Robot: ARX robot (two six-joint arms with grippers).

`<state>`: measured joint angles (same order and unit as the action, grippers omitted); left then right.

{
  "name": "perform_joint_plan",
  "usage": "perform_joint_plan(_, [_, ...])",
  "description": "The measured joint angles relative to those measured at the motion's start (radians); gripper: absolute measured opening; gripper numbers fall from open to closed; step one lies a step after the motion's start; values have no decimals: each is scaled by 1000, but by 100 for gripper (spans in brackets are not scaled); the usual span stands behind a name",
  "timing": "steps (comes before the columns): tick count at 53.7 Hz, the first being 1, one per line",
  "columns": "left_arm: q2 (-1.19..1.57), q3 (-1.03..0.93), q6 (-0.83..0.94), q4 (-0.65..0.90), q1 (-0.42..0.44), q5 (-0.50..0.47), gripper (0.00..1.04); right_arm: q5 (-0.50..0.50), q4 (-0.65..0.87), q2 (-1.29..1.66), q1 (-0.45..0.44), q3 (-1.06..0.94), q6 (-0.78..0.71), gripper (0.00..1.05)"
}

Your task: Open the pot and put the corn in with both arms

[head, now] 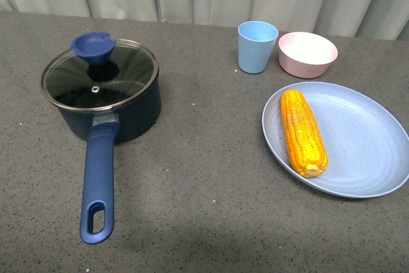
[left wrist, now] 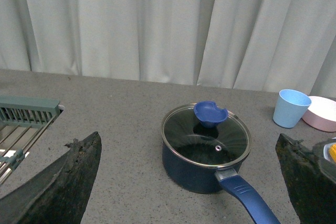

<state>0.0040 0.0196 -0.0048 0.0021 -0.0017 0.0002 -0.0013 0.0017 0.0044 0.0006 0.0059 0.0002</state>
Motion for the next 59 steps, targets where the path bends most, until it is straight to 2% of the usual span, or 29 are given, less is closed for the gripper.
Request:
perform_joint_plan(20, [0,0,0,0,0,0,98,0,0,0,0,0,0,96])
perform_joint_plan(22, [12,4,-16,-18,-16,-56,98,0,0,0,0,0,0,96])
perform_joint_plan(24, [66,17,-55,-43,-42,-170,98,0,0,0,0,0,0,96])
perform_joint_plan(26, [121,21,-83,-29,-50,-207,98,0,0,0,0,0,0,96])
perform_joint_plan(30, [269,22,-115,87,-42,-179,98,0,0,0,0,0,0,96])
perform_joint_plan(40, [844,105,-188,623,-5,-92,98,0,0,0,0,0,0,96])
perform_joint_plan(46, [1182,217,-222,847,-24,-58,98,0,0,0,0,0,0,96])
perform_joint_plan(50, [1338,288,-233,909,-44,-47,98,0,0,0,0,0,0,96])
perform_joint_plan(59, [1605,457,-243,941,-97,-41,98,0,0,0,0,0,0,96])
